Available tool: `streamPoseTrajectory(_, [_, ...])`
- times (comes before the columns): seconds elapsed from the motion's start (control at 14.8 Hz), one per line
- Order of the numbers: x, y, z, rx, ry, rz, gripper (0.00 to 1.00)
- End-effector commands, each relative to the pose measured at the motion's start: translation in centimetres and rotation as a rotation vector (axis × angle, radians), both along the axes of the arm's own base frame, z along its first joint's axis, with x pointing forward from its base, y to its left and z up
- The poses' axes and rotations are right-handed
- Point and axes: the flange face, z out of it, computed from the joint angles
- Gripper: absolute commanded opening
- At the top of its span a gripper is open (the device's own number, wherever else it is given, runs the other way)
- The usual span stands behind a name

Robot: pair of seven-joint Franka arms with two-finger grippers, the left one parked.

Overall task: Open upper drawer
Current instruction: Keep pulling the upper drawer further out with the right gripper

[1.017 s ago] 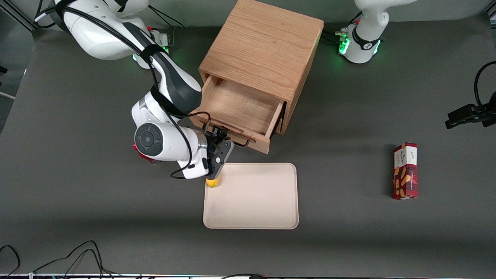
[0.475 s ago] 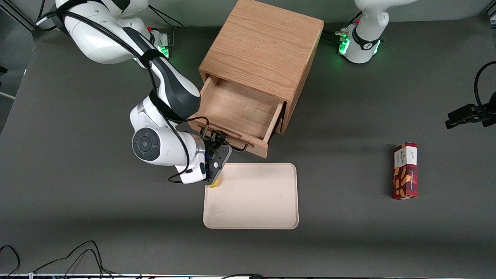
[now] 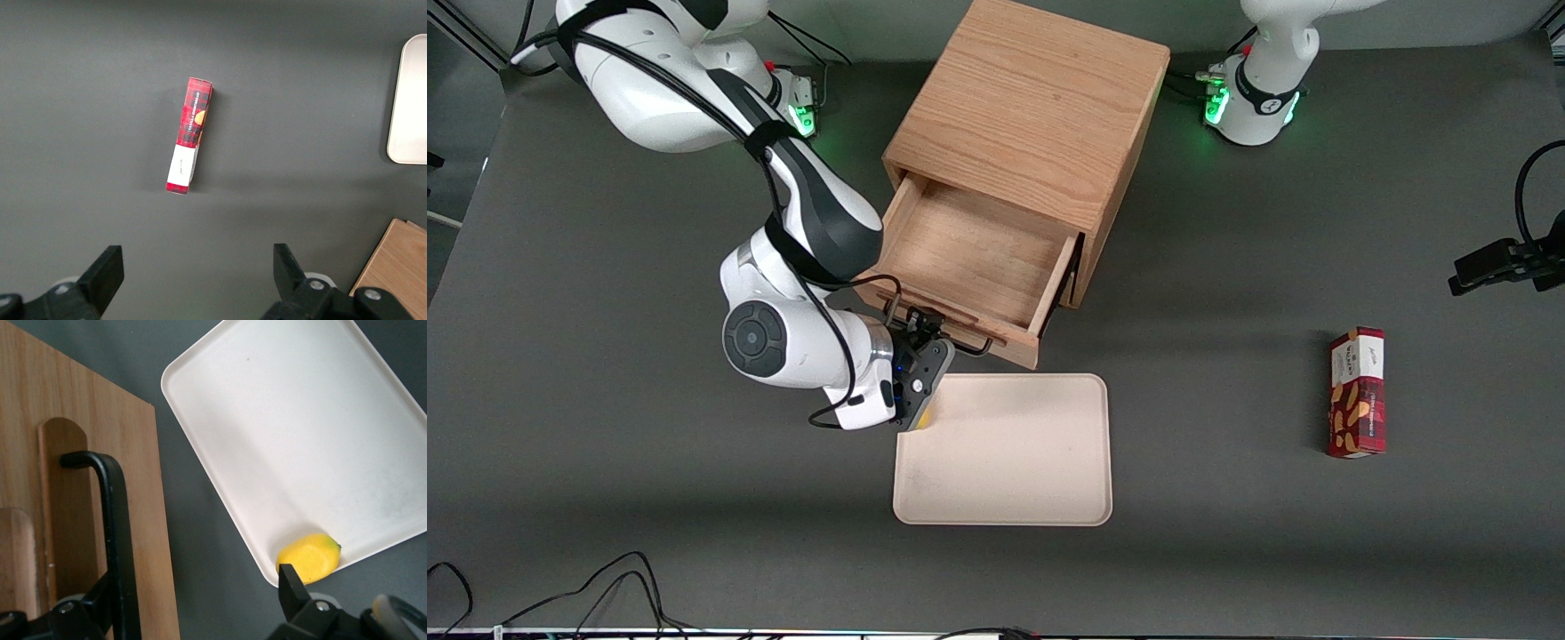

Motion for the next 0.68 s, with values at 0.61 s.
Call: streamPoseTrajectory(0.61, [2.4,-1.3,0.0,-0.007,-0.047,-0.007,1.0])
